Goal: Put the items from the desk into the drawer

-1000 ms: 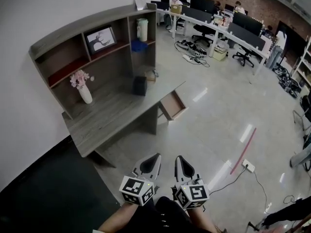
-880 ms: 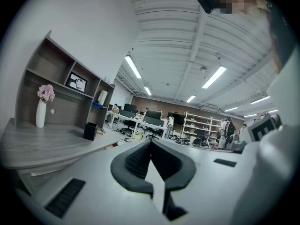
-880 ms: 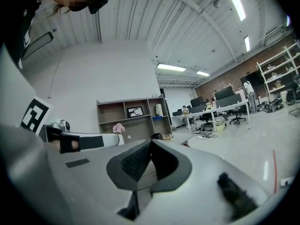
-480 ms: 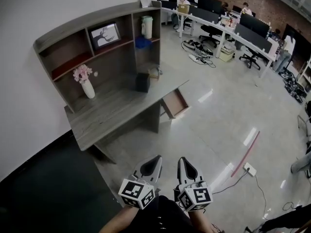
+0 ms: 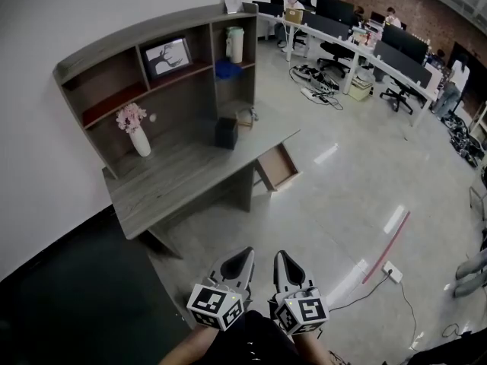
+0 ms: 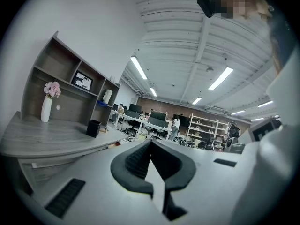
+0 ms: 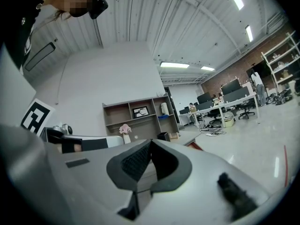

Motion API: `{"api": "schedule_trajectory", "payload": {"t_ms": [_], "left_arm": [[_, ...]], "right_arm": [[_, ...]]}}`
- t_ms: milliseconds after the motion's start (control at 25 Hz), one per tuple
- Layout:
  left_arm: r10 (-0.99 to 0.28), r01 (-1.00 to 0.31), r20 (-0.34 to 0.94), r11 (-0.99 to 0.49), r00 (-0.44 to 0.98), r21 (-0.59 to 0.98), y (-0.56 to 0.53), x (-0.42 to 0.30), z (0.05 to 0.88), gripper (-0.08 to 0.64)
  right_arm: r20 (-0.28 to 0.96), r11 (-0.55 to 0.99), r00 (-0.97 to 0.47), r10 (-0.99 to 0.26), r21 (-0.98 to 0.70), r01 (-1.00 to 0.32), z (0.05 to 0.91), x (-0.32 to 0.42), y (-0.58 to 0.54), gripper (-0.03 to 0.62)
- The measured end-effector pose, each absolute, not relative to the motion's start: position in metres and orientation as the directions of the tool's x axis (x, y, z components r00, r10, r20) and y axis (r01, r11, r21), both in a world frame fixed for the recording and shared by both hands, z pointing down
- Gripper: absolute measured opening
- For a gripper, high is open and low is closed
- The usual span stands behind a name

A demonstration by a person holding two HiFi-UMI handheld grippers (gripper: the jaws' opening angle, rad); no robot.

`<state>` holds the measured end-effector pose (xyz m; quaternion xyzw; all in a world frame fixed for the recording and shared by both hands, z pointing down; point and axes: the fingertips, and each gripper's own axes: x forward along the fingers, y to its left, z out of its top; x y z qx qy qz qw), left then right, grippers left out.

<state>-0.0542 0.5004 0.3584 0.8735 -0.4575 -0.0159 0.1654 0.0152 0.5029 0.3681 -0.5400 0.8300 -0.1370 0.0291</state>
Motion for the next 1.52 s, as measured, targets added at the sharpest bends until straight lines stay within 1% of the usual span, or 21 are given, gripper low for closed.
{"api": "schedule_trajectory", "payload": {"t_ms": [240, 520, 1160, 1520], "left_arm": [[-0.798, -0.789, 0.133, -0.530, 0.588, 0.310, 0.480, -0.052, 0.362, 0.009], [-0.796, -0.786, 0.127, -0.536, 0.592, 0.309, 0.444, -0.047, 0.360, 0.009], [-0.780, -0.776, 0.146, -0.546, 0.609, 0.317, 0.325, -0.044, 0.356, 0.009], [-0.781, -0.775, 0.145, -0.542, 0.607, 0.326, 0.268, -0.064, 0.355, 0.009]], "right_arm": [[0.102, 0.382, -0.417, -0.903, -0.254, -0.889, 0.370, 0.014, 0.483, 0.011], [0.132, 0.347, -0.392, -0.911, -0.270, -0.898, 0.375, 0.022, 0.446, 0.011], [0.173, 0.338, -0.385, -0.907, -0.248, -0.908, 0.373, 0.022, 0.332, 0.011], [0.190, 0.330, -0.385, -0.903, -0.270, -0.905, 0.372, 0.001, 0.280, 0.011]]}}
